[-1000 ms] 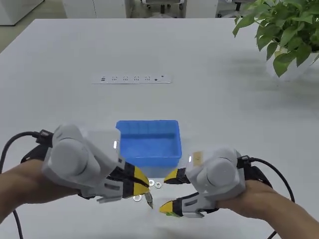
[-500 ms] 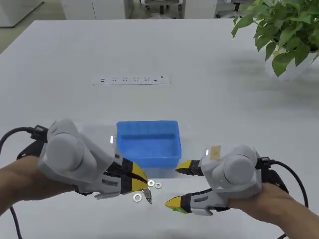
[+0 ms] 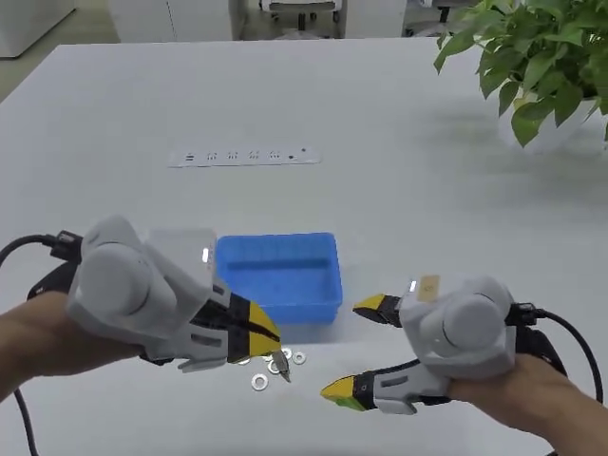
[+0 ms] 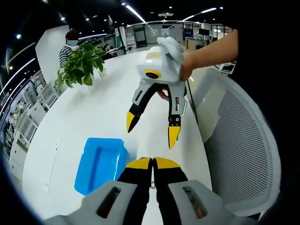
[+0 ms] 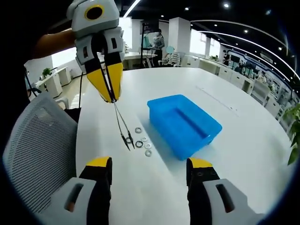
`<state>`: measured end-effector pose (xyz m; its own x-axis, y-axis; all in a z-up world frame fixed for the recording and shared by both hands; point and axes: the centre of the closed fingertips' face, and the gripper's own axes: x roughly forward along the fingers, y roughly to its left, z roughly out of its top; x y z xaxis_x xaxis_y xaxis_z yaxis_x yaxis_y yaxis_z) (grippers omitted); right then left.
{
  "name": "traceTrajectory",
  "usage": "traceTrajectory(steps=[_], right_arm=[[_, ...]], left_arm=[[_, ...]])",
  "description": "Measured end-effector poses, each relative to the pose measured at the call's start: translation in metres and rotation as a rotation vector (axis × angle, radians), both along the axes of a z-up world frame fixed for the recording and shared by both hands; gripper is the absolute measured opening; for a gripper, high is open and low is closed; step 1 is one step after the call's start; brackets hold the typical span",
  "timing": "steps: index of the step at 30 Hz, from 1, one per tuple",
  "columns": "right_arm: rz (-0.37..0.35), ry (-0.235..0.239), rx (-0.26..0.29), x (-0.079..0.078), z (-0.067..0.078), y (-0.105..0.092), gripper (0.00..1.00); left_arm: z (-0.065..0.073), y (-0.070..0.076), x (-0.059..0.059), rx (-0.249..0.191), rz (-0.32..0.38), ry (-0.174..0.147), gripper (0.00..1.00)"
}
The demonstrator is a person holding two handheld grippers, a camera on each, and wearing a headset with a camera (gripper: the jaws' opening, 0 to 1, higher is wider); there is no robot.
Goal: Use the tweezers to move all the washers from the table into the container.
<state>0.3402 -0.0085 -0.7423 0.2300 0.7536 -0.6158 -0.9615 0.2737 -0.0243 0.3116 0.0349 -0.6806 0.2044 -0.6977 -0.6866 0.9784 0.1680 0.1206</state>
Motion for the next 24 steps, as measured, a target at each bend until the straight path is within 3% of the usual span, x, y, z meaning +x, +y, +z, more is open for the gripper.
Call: traceTrajectory(steps=[24], right_arm=[[-0.062, 0.011, 0.039, 0.002, -0.003, -0.008, 1.00]], left_arm=[[-0.005, -0.006, 0.021, -0.013, 0.012, -0.003, 0.05]])
